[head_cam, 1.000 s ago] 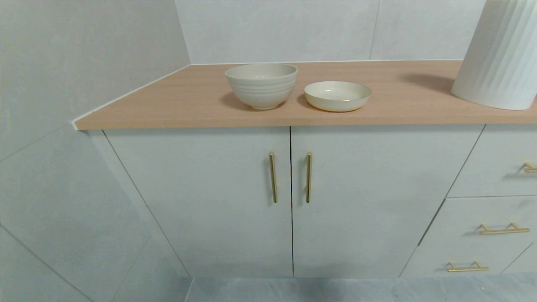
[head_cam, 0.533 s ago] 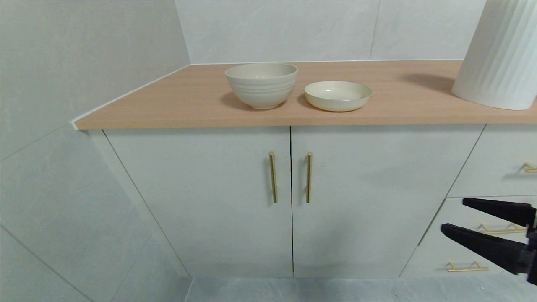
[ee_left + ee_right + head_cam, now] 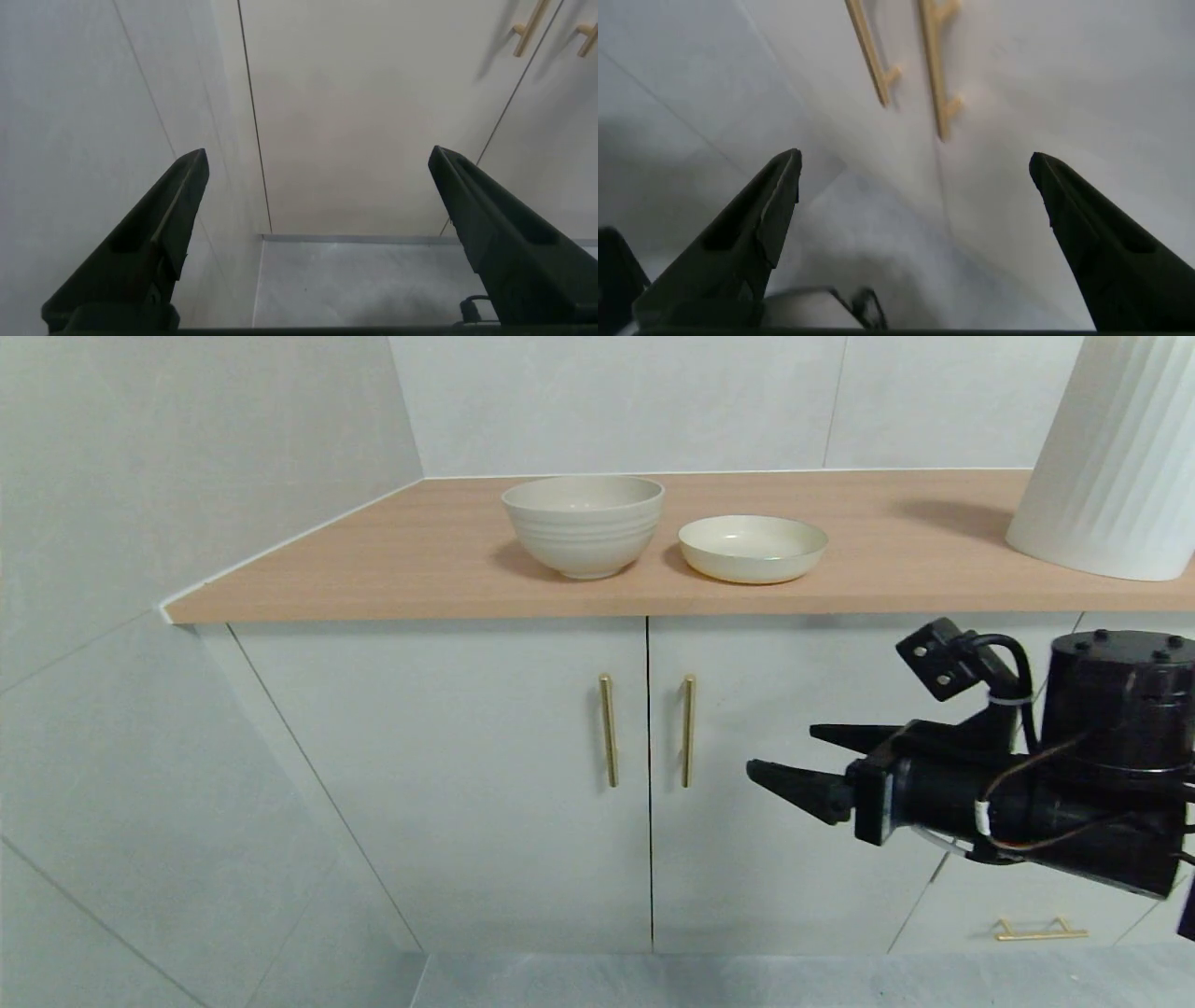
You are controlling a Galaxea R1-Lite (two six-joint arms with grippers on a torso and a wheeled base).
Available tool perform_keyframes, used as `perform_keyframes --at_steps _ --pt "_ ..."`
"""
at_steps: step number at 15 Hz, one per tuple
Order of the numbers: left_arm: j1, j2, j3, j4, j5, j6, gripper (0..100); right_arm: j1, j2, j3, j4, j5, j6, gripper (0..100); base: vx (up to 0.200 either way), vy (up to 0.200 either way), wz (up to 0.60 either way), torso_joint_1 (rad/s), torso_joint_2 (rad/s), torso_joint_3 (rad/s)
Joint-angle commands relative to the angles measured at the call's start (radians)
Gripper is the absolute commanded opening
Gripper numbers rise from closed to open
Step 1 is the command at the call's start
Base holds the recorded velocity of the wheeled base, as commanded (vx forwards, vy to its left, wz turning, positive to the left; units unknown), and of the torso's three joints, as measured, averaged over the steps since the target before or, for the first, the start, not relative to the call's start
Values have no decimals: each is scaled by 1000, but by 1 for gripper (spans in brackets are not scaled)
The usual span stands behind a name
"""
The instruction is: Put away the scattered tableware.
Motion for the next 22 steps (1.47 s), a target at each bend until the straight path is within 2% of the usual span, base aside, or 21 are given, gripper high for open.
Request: perform_keyframes --at_steps 1,3,8,11,13,16,20,22 --pt "0 0 0 0 1 0 100 14 96 -45 -3 0 8 100 0 0 0 0 0 0" --pt "0 0 0 0 1 0 100 40 150 -119 -7 20 145 100 0 0 0 0 0 0" --pt "0 0 0 0 1 0 100 44 179 -162 -12 104 284 100 0 0 0 0 0 0" --pt "0 0 0 0 1 -1 100 50 237 -168 -50 103 294 100 0 0 0 0 0 0" --pt "0 0 0 0 1 0 100 54 322 -166 -150 93 291 100 0 0 0 0 0 0" --pt "0 0 0 0 1 0 100 54 357 -170 -191 92 292 100 0 0 0 0 0 0" --pt "0 0 0 0 1 0 100 53 447 -196 -282 4 288 100 0 0 0 0 0 0" --pt "0 0 0 0 1 0 100 54 464 -203 -310 -8 291 100 0 0 0 0 0 0"
